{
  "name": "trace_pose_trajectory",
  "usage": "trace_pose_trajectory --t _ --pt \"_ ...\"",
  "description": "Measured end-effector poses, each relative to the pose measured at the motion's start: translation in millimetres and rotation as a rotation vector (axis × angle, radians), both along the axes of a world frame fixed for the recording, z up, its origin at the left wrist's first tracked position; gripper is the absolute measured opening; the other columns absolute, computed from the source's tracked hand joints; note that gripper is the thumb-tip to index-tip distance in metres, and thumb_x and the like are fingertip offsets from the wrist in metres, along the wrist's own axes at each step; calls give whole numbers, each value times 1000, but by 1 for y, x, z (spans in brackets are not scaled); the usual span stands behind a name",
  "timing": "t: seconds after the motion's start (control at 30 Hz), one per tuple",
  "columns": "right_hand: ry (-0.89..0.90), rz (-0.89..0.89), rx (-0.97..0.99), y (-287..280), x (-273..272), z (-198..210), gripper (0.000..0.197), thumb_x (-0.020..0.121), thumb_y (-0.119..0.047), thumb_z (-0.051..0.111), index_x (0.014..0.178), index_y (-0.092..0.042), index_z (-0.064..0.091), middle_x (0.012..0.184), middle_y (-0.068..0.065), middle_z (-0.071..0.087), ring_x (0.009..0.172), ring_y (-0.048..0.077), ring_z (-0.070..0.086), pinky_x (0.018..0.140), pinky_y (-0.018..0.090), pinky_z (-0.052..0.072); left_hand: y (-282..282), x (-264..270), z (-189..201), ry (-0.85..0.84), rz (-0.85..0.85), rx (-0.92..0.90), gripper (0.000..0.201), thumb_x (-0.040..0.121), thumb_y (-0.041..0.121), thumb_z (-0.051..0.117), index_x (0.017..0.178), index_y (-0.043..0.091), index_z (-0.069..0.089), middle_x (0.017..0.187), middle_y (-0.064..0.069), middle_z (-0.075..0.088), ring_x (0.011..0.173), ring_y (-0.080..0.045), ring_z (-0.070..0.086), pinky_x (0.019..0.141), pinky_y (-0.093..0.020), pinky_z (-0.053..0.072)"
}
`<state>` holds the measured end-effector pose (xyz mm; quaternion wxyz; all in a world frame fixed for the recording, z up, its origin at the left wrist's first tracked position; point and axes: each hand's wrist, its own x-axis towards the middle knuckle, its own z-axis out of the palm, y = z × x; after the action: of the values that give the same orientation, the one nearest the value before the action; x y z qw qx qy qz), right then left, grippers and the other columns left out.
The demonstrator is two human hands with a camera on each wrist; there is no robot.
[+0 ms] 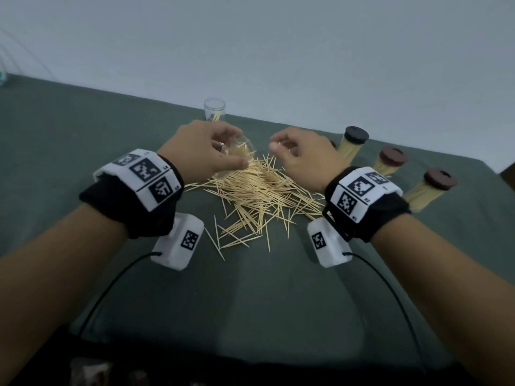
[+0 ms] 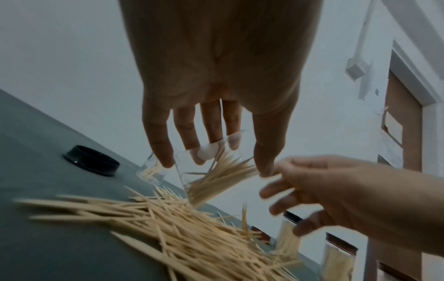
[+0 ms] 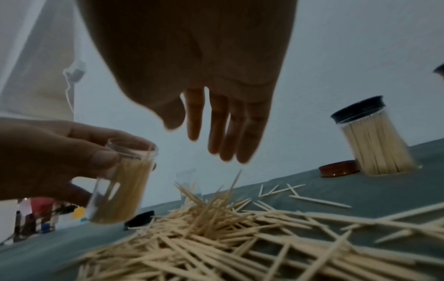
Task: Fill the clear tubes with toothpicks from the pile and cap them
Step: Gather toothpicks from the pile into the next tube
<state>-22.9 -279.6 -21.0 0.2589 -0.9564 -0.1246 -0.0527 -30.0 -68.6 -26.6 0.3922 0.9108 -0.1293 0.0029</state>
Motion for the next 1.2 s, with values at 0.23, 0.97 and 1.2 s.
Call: trace_pose_trajectory --t 0.23,0.97,1.2 --pt "292 79 -423 14 16 -16 103 58 -86 61 143 -32 40 145 -5 47 130 19 47 107 39 39 6 3 2 -17 43 18 62 72 47 79 128 29 60 114 11 65 98 -3 63 84 -19 45" --pt "184 110 -447 10 16 -16 43 81 -46 72 117 -24 67 104 -5 68 95 16 62 87 30 51 6 2 0 -23 55 56 61 72 49 79 127 30 61 114 13 65 99 -4 63 88 -22 45" --pt "239 145 -415 8 13 -19 60 84 -54 66 136 -28 54 123 -5 65 113 17 59 98 31 46 6 1 2 -21 51 52 61 72 50 80 126 30 61 114 11 66 100 -4 64 93 -27 49"
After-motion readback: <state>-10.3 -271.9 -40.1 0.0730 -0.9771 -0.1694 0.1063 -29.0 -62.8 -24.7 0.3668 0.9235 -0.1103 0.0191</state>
